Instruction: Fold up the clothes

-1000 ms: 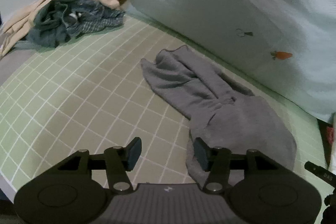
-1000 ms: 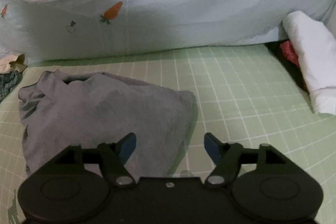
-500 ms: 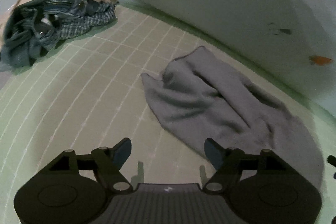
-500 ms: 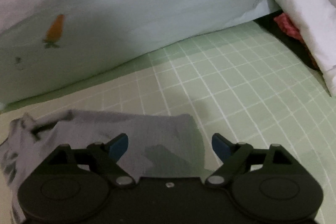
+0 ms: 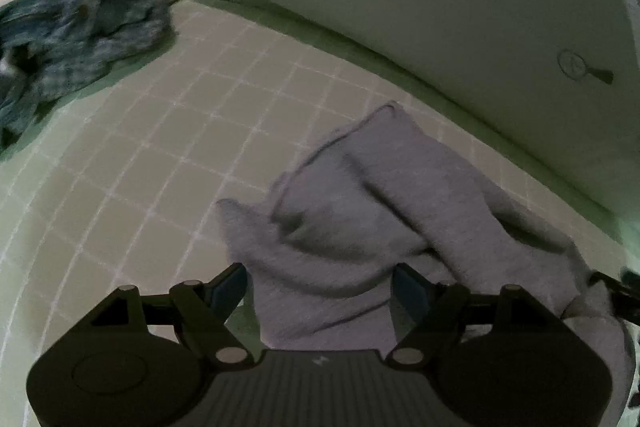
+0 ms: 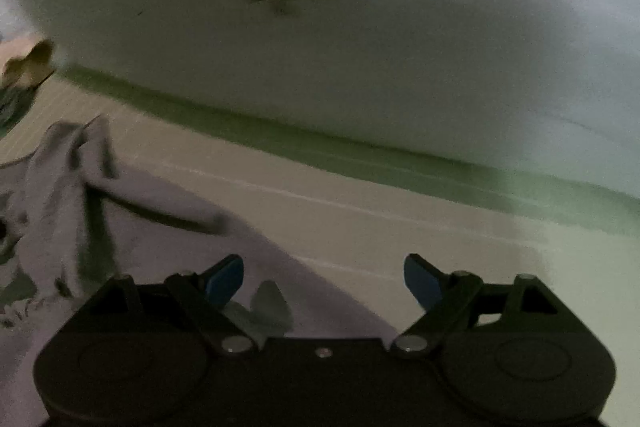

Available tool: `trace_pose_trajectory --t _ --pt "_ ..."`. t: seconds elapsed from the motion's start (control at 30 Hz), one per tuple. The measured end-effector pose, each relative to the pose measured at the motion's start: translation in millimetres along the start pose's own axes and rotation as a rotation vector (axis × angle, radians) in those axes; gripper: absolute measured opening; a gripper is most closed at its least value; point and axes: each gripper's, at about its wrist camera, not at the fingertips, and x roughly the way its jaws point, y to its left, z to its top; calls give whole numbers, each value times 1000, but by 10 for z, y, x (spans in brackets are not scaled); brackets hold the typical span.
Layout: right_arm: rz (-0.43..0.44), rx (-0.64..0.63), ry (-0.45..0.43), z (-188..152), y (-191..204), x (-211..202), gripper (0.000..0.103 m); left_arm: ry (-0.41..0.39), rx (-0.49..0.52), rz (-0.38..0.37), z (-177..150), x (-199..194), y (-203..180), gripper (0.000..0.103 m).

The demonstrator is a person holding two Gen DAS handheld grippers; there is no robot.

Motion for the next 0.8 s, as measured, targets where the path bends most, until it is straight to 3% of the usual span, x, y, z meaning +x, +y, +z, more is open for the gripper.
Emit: trace_pose_trajectory --t 0.07,0.1,0.17,0.23,0.47,0.57,0.7,0.8 --pt "31 -11 7 39 75 71 87 -1 10 13 22 61 -41 78" --pt "49 -13 12 57 106 101 82 -2 6 15 29 74 -45 71" --pt "93 -8 21 85 136 138 60 -4 -1 20 40 93 -51 51" --pt "110 0 12 97 107 129 2 -9 -2 20 37 88 -45 15" --pt "23 129 -68 -68 -349 -260 1 -83 20 33 45 -81 77 4" --pt "-137 132 -89 -233 -551 -520 1 -111 15 76 97 -180 204 4" --pt "-317 279 -124 -485 -1046 -945 1 -151 -4 122 210 -281 413 4" --pt "-528 378 -149 -660 -1427 -1263 1 -200 2 181 347 -369 543 4"
